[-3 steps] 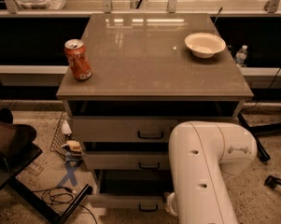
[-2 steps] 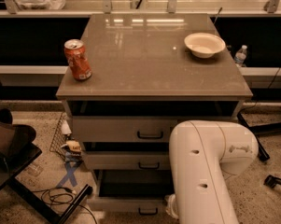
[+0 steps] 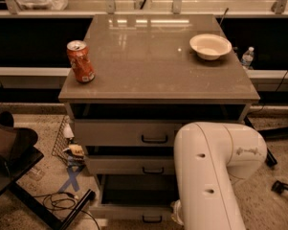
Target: Open bottom drawer
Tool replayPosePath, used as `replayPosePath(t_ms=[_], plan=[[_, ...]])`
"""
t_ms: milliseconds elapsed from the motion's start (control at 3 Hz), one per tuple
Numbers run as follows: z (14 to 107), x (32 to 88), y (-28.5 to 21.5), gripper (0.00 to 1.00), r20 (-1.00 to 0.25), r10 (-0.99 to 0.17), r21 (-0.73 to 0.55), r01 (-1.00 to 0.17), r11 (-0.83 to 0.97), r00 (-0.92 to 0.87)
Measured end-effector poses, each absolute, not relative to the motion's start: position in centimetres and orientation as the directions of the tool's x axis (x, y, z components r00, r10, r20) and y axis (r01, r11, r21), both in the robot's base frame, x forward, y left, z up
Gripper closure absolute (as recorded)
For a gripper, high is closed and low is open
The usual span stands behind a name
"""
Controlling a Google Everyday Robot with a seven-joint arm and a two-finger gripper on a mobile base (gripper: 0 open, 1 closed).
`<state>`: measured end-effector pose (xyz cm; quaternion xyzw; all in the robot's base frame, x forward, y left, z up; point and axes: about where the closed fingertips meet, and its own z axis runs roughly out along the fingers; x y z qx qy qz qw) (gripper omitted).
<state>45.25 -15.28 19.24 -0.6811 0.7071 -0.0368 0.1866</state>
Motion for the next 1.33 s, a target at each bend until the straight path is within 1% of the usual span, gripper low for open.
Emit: replayPosePath(t_ms=[333,667,1000,1333], plan=[[19.2,45.3,-15.3,1.00,-0.214,-0.977,-0.306,-0.949,0.069,-0.003],[21.2,44.6,-15.6,1.00,-0.194,-0.981,-0.317,-0.947,0.049,0.014],[30.9,47.2,-14.3,1.00,-0.094,-0.992,-0.464,-0.885,-0.034,0.087],[37.2,46.7,-13.8,1.00,-0.031,-0.991,-0.515,-0.852,-0.096,0.131]])
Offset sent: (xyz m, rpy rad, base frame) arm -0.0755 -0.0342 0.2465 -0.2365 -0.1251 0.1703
